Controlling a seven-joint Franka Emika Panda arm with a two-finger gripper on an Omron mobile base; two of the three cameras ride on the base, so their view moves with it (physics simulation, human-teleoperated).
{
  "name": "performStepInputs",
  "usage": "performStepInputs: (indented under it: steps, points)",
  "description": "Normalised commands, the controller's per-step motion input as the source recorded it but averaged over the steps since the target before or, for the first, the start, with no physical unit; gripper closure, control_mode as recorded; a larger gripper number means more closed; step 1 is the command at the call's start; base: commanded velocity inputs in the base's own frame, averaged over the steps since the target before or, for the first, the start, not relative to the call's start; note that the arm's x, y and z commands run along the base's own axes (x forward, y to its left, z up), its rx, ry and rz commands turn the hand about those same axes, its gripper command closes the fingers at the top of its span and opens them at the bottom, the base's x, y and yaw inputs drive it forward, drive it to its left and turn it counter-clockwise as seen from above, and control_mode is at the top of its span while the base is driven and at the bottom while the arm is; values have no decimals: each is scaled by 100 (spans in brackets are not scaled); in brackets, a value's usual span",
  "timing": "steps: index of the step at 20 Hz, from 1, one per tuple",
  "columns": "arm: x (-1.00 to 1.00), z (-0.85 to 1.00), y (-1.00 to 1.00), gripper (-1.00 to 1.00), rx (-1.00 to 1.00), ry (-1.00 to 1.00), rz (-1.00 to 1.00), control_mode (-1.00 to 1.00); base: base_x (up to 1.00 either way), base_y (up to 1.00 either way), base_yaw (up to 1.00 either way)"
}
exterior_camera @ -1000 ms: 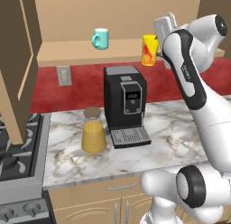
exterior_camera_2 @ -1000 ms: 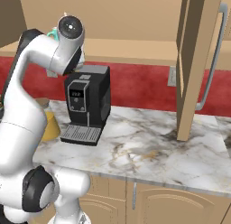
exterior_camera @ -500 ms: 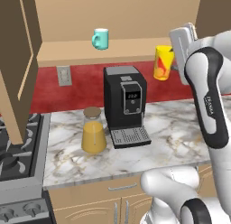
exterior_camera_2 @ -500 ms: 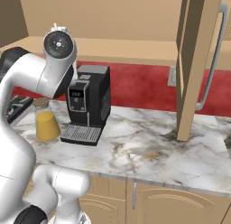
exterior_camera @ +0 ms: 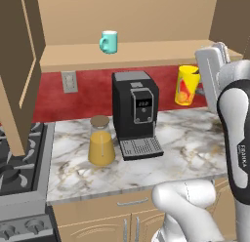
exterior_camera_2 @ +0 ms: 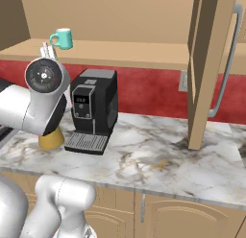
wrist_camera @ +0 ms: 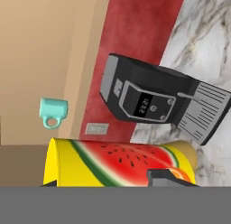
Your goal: There is a tray on the dining counter. Grab the cup, mug, and pitcher and place them on the tray. The pitcher may be placed next to the tray if it cannot fit the tray.
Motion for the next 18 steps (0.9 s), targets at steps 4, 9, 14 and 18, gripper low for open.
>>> performStepInputs:
  steps: [4,9,14,18]
  points:
    - [-40,-13,-10,100,0,0,0,-100,0,0,0]
    - [-14,-6,-16,100,0,0,0,-100,0,0,0]
    - [-6,-8,-12,100,0,0,0,-100,0,0,0]
    - [0,-8,-2,100,0,0,0,-100,0,0,0]
